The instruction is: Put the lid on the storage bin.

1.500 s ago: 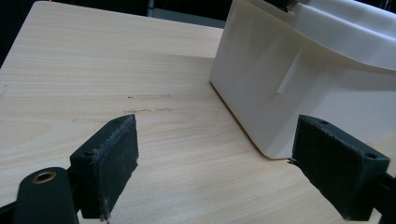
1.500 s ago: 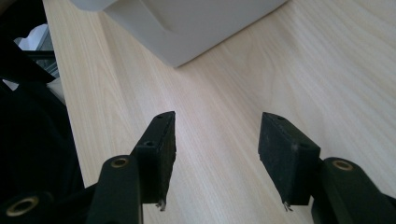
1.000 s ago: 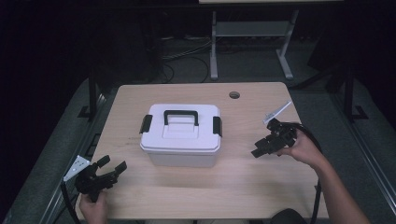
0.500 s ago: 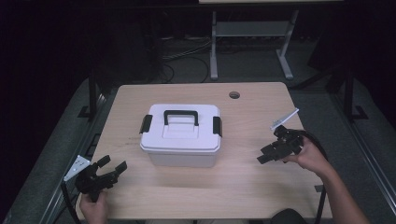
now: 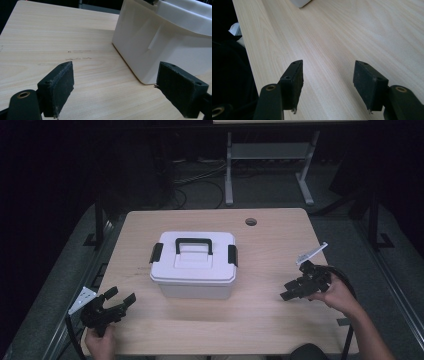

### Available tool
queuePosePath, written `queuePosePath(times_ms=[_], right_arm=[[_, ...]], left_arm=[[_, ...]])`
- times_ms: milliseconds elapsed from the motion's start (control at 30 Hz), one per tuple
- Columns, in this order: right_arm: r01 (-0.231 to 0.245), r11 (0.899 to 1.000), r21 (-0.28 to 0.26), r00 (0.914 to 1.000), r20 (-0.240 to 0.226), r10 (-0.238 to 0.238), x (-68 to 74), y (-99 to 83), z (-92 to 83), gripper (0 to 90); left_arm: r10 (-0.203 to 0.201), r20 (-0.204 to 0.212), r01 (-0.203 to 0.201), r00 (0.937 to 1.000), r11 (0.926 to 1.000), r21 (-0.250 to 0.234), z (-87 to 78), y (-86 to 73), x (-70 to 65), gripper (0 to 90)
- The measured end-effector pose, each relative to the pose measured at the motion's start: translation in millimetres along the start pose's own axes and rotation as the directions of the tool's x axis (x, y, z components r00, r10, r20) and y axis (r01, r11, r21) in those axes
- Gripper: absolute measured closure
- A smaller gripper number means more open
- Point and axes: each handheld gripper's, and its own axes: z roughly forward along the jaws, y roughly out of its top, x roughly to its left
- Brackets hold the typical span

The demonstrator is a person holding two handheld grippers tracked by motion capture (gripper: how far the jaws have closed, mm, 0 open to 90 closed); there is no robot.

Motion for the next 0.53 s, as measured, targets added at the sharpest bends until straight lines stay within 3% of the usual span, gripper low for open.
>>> queuePosePath(times_ms=[533], right_arm=[[-0.025, 0.999, -0.026, 0.9995, 0.018, 0.025, 4.4, -29.0, -7.0, 38.4]], left_arm=[[0.003, 0.000, -0.003, 1.0000, 1.0000, 0.003, 0.8, 0.3, -0.8, 13.7]])
